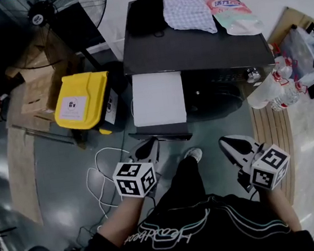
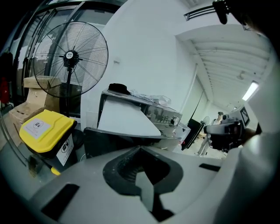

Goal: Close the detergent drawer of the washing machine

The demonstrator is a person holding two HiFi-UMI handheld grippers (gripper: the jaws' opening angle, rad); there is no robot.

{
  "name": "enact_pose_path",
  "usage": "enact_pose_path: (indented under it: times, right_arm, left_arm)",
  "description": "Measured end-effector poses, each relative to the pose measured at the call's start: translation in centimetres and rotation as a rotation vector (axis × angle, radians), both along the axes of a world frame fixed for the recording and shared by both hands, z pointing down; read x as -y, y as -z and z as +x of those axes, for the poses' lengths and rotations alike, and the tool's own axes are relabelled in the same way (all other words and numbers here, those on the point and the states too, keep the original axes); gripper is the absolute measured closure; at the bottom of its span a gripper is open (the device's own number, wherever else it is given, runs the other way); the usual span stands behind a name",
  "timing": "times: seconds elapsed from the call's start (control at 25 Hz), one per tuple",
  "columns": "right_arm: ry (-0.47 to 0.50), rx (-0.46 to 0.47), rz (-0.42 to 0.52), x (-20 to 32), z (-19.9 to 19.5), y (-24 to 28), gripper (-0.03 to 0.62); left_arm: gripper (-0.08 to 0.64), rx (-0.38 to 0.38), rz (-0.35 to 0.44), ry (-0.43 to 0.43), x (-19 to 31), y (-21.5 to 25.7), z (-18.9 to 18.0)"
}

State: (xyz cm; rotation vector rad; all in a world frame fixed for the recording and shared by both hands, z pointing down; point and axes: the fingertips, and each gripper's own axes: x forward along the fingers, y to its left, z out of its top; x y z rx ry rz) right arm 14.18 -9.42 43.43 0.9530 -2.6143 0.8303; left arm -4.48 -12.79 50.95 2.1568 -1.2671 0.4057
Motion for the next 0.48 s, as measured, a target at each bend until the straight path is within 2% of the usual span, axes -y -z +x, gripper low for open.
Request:
enact_pose_path:
  times: [0.2,0.36,0.48]
  right_arm:
    - [-0.010,0.018,-0.008,0.0,0.3,-0.3,0.566]
    - [-0.009,0.024,-0.011,-0.2,0.5,-0.5,0.566]
    - [-0.008,0.021,-0.005,-0.1,0.5,-0.6,0.566]
  left_arm:
    - [0.538,-0.043,0.003,0.029,0.1,0.0,0.1]
    - [0.538,-0.048,-0.001,0.043,0.2,0.0,0.1]
    - [0.538,-0.039,0.027,0.053,1.1,0.7,0.1]
